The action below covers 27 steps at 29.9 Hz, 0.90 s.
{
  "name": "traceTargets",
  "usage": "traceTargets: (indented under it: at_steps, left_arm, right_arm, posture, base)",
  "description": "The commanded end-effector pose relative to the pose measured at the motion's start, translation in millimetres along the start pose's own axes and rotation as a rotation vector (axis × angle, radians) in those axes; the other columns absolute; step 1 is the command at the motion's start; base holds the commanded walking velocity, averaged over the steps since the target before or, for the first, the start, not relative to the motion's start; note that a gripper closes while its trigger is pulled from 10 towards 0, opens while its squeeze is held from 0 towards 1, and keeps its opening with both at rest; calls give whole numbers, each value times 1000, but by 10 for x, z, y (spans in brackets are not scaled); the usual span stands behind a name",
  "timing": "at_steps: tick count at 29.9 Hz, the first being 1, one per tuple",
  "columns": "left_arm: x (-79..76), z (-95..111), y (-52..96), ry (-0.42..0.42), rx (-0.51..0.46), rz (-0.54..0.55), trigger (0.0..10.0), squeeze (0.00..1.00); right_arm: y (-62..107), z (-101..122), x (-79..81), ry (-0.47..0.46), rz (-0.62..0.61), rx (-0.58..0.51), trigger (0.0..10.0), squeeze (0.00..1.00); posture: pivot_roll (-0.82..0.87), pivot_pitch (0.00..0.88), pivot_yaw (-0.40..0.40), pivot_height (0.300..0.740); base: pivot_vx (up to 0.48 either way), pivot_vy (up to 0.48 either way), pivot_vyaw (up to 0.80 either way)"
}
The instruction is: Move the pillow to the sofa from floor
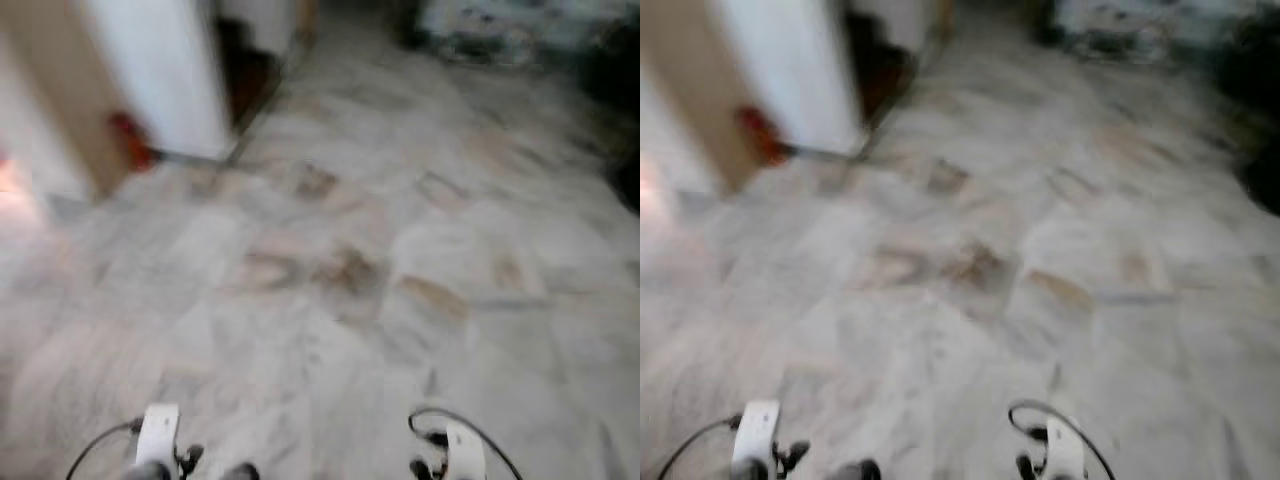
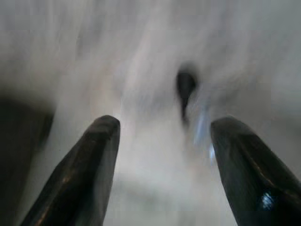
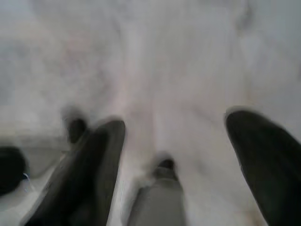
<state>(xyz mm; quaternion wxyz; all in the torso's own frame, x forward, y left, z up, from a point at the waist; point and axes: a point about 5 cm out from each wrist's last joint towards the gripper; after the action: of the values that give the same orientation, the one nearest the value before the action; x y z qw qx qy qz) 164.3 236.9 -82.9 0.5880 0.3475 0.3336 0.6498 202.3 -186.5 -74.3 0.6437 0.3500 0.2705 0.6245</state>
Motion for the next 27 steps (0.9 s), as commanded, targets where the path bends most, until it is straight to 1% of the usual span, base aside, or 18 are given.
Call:
traceTargets:
  at_steps: [1,27]
  left_arm:
    - [13,70,-9,-6,-13,3,10000,0]
    - [10,79,-11,-4,-11,1,10000,0]
  right_arm:
    - [21,-113,-24,-23,-11,31,10000,0]
    - [18,-99,-23,-23,-8,29,10000,0]
  posture:
    - [45,86,-14,740]
    - [45,95,-13,740]
  base:
    - [-330,0,0]
    - [-327,0,0]
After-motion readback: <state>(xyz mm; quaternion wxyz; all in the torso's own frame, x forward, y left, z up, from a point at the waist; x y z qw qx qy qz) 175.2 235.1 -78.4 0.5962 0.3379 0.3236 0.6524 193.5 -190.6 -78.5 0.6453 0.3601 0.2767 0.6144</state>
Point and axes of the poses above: a point about 5 cm out from each wrist's last joint towards the gripper, its own y axis pointing back from the gripper into the wrist, its own z axis along the axis of the wrist's last joint, x = y × z
